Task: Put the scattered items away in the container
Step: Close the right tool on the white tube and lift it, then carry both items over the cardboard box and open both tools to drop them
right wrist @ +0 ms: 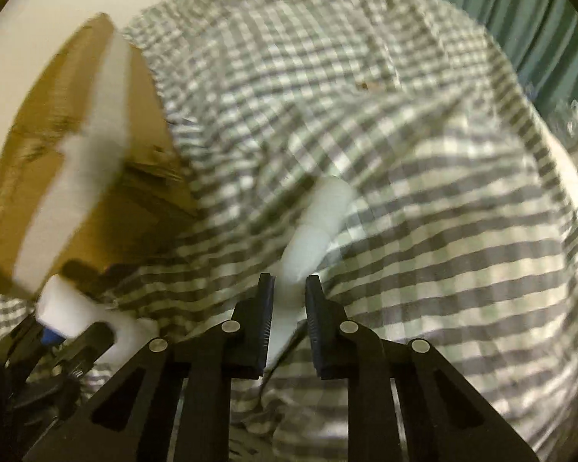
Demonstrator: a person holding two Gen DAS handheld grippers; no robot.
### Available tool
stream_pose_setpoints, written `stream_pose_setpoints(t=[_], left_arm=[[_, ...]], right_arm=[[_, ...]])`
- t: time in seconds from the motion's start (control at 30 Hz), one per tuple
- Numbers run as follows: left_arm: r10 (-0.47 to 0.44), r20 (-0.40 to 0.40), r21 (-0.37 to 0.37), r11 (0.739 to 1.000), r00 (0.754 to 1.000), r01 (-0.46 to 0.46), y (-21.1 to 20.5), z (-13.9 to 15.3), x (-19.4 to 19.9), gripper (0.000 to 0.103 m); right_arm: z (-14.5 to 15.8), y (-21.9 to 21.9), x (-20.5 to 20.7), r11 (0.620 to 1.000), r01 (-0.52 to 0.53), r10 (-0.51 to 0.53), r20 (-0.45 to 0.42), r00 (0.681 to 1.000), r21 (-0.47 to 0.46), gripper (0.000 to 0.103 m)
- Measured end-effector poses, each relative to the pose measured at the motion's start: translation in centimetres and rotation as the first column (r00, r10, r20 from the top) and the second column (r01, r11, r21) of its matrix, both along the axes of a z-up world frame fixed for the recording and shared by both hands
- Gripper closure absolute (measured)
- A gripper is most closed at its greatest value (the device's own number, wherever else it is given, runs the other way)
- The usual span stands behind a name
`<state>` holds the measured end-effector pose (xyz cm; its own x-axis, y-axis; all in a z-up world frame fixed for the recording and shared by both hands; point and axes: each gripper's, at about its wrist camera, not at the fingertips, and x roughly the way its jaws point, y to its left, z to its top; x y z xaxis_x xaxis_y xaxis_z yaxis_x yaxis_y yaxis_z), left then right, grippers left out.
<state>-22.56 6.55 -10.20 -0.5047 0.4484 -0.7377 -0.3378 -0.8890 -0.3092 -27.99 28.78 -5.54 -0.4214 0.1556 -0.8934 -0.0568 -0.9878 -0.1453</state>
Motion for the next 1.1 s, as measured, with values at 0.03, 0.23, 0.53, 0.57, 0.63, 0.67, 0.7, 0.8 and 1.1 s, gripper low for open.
stream_pose_setpoints(t=[0.03,0.23,0.53,0.57,0.63,0.67,0.7,0.8,1.1], left_arm=[[-0.004,-0.003,0.007,1.0,1.0,0.004,0.1,0.2,0.0,0.07],[-0.006,-0.026,0.056,0.998,1.0,0.008,-0.4,1.7,0.3,0.07],[0.018,-0.042,0.103,0.995,0.999,-0.013,-1.1,3.9,-0.4,0.07],[0.019,-0.051,0.113,0.993,0.999,-0.013,-1.3,4.4,-0.5,0.07],[0.017,-0.072,0.142,0.99,0.997,-0.007,-1.7,5.7,-0.7,0.07],[0.014,-0.083,0.165,0.986,0.996,0.0,-2.0,6.6,-0.7,0.07],[0.014,-0.09,0.178,0.984,0.996,0.003,-2.3,7.3,-0.7,0.07],[0.016,-0.144,0.212,0.977,0.989,0.015,-3.4,10.4,-0.9,0.07],[0.134,-0.206,0.103,0.988,0.969,-0.115,-10.0,14.3,-5.5,0.07]], right_arm=[[0.6,-0.4,0.4,1.0,-0.007,0.007,-0.017,1.0,0.004,0.089],[3.5,-3.2,1.7,0.998,-0.065,0.066,-0.111,0.992,0.01,0.089],[7.0,-5.2,3.6,0.986,-0.139,0.115,-0.239,0.964,-0.087,0.09],[8.0,-5.6,3.9,0.984,-0.155,0.127,-0.261,0.957,-0.087,0.09],[9.8,-6.3,4.3,0.98,-0.187,0.158,-0.308,0.938,-0.068,0.09],[10.5,-6.7,4.6,0.978,-0.2,0.168,-0.326,0.93,-0.066,0.09],[11.1,-7.0,4.7,0.975,-0.212,0.176,-0.343,0.923,-0.069,0.09],[12.7,-8.5,4.9,0.962,-0.262,0.217,-0.377,0.9,-0.073,0.09],[13.9,-15.1,0.5,0.909,-0.417,0.378,-0.379,0.844,-0.023,0.09]])
